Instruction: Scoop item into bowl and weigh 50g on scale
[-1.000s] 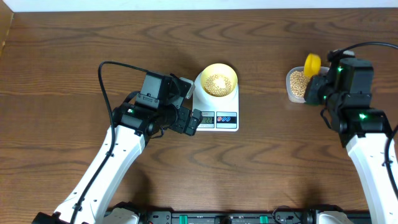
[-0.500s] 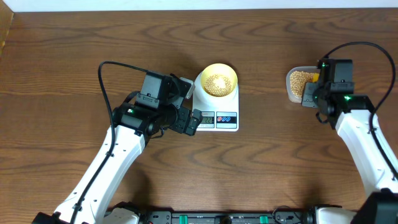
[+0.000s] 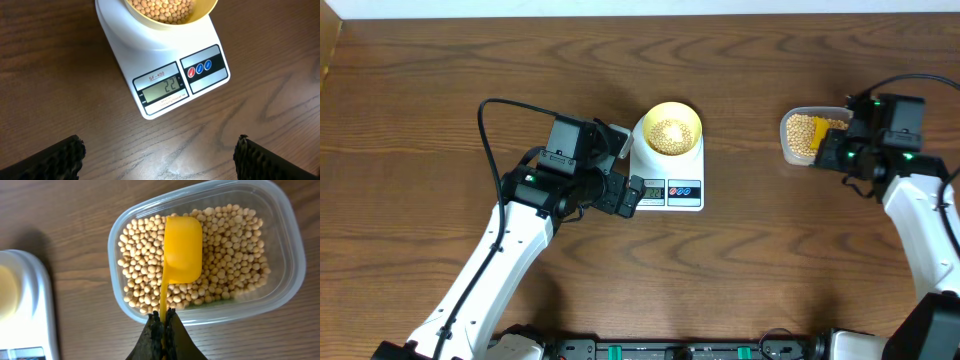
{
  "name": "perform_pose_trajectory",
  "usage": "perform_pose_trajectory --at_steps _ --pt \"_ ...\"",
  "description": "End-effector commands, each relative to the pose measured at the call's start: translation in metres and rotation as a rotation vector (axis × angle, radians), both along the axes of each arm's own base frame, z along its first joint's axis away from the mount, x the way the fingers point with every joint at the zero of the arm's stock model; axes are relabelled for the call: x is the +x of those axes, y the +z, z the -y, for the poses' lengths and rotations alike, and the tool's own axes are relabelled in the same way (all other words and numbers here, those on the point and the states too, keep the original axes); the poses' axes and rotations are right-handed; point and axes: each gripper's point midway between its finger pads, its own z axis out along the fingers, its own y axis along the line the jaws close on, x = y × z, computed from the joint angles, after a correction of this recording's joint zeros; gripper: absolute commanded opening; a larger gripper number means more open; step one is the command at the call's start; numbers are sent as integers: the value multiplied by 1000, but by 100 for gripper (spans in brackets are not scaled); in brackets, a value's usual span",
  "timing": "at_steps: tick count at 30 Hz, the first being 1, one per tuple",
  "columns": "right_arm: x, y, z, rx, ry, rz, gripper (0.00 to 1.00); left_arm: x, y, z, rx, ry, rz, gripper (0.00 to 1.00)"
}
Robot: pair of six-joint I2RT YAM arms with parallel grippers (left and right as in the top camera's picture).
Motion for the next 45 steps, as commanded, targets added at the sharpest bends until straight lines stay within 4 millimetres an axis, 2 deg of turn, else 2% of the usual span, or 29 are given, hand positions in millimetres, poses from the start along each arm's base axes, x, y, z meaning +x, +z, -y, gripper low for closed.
perform_pose_trajectory --at_steps 1,9,14,20,27,32,38,45 --pt "0 11 -15 174 69 31 1 1 0 1 3 -16 5 97" --pt "-14 -2 -1 293 35 25 1 1 0 1 3 -16 5 97" --pt "-16 3 -1 404 56 85 1 1 0 1 2 -16 5 97" --pt "-22 -4 17 472 -37 82 1 1 0 1 3 -16 5 97" --pt "-23 15 36 595 -82 152 1 1 0 1 3 -16 5 97" --pt "-29 21 48 649 -109 172 1 1 0 1 3 -16 5 97" --pt "-36 38 55 759 -96 227 1 1 0 1 2 -16 5 97" --pt "-50 43 74 849 -178 233 1 1 0 1 2 -16 5 97"
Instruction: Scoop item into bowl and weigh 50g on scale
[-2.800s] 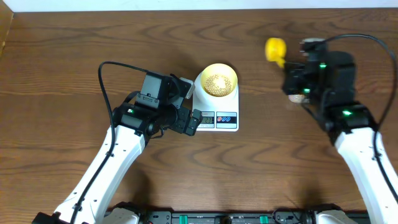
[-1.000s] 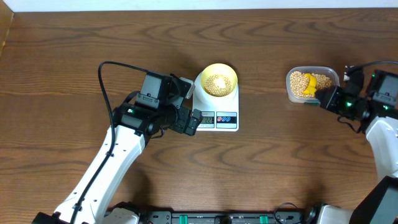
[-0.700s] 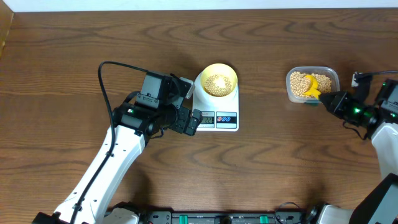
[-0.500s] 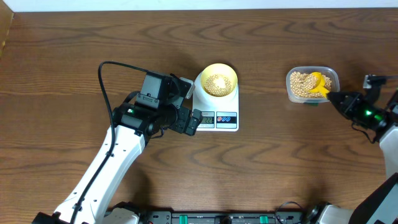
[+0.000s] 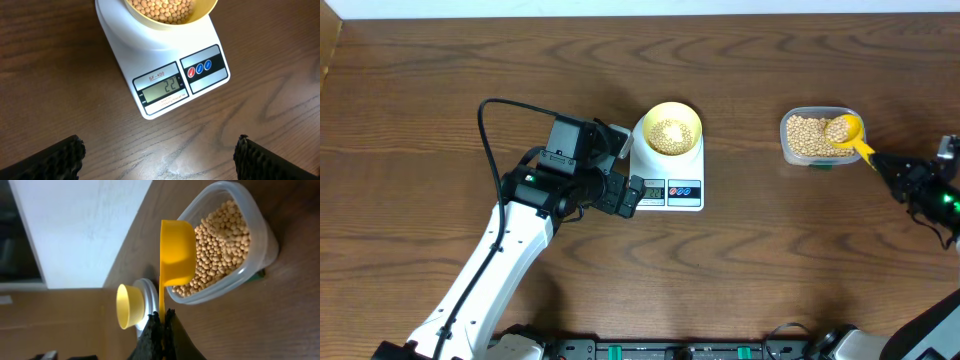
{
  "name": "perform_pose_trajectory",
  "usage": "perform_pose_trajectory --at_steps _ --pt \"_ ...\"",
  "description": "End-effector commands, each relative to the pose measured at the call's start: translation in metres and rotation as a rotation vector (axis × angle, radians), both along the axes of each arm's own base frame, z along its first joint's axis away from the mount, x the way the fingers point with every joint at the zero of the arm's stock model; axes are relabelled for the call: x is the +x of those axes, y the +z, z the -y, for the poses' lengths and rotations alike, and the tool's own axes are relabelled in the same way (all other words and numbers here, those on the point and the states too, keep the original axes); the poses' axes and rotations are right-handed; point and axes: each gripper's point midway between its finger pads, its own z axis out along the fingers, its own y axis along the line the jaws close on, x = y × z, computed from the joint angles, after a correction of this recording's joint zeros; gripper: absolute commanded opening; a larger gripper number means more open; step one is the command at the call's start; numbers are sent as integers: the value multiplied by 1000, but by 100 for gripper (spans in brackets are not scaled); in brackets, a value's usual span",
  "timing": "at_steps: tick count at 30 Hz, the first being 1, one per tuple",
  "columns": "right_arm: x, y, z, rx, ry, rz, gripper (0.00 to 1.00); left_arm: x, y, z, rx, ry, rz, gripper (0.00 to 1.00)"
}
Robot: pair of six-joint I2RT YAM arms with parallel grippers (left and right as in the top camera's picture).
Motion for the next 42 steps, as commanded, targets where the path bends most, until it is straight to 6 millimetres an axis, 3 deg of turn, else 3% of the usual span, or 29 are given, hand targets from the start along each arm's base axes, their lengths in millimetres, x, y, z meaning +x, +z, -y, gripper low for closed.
perform_pose_trajectory --at_steps 1,8,23,32,36,42 --pt "-7 10 1 103 5 36 1 1 0 1 3 -17 5 97" --pt "-14 32 -3 267 23 77 1 1 0 1 3 -17 5 97" --pt "-20 50 -19 401 88 104 1 1 0 1 3 -16 5 97" --pt "-16 49 -46 421 166 74 1 1 0 1 3 -17 5 97" --pt "-13 46 -68 433 223 29 1 1 0 1 3 -17 5 97" --pt "5 47 -93 410 283 -12 1 1 0 1 3 -17 5 97"
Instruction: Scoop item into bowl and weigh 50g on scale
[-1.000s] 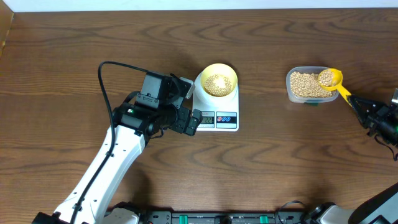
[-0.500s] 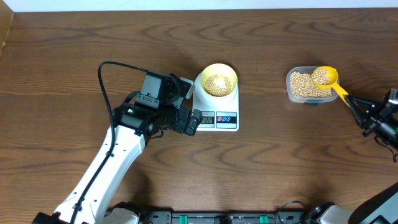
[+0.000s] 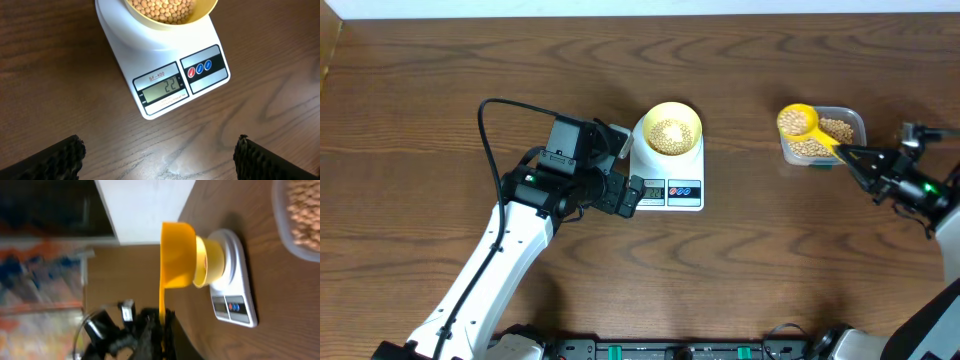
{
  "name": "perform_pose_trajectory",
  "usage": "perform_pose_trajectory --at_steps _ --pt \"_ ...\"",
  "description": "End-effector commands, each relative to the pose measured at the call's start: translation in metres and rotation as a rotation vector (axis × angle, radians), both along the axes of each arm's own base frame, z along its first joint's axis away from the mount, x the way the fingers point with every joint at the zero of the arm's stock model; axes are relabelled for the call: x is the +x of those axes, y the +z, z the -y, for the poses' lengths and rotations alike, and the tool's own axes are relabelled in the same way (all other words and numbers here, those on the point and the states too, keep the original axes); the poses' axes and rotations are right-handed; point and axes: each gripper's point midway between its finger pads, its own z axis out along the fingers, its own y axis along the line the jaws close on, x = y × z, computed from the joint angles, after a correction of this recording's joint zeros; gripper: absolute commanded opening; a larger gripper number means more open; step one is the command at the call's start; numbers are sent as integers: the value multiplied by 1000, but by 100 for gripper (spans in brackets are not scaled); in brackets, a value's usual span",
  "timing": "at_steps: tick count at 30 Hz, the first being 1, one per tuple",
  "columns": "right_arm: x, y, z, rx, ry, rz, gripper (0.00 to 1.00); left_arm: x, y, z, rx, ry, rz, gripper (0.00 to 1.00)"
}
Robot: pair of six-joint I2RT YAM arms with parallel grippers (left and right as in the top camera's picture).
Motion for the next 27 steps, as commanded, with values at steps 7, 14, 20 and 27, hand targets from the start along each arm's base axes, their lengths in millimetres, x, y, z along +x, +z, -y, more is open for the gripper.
perform_pose_trajectory --at_steps 7,14,20,27 --pt "35 1 -43 17 19 -154 1 1 0 1 3 -16 5 97" --pt "55 32 -101 38 84 -96 1 1 0 1 3 -16 5 97" --pt "55 31 -136 -16 122 -46 1 1 0 1 2 -16 5 97" --pt "57 26 -156 -85 120 11 1 1 0 1 3 -16 5 97"
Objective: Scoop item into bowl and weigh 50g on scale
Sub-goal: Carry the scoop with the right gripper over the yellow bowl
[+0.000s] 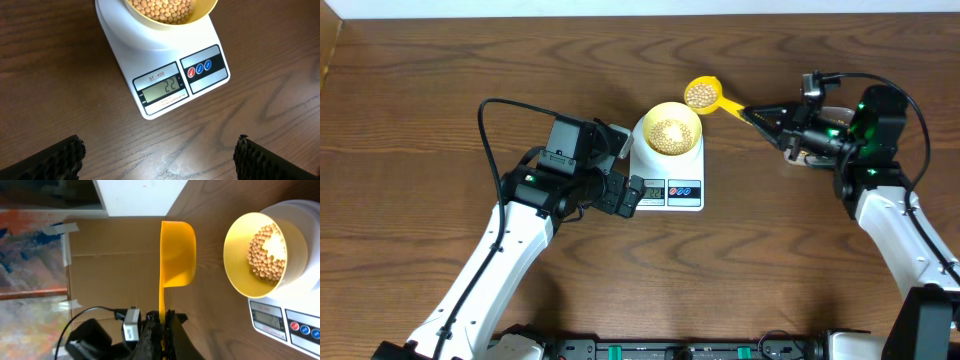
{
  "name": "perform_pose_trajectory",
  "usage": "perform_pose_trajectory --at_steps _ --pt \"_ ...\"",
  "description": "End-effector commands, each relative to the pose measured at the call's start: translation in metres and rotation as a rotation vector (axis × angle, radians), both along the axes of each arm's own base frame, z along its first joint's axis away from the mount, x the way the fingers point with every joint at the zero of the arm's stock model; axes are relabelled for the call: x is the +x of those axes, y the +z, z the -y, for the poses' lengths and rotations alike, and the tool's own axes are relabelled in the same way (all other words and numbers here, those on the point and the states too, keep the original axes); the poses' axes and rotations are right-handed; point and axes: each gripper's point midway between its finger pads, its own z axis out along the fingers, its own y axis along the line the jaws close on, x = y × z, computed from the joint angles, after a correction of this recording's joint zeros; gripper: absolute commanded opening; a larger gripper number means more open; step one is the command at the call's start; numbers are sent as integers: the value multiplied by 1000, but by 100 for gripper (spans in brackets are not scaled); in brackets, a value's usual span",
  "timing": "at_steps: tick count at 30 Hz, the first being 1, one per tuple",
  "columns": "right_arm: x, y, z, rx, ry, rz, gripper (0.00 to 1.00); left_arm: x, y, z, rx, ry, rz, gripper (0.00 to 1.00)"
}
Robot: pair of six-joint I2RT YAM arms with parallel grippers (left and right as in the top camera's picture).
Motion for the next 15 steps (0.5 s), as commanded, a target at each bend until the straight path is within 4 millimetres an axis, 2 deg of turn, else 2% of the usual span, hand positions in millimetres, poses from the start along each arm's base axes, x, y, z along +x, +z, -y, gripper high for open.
perform_pose_trajectory --at_steps 1,8,15 --pt "8 -2 -5 -67 -30 78 1 1 0 1 2 -16 5 97" --pt "5 -4 -14 -179 26 274 1 1 0 1 3 -17 5 97" --pt "6 -21 -10 -273 21 297 1 1 0 1 3 -17 5 97"
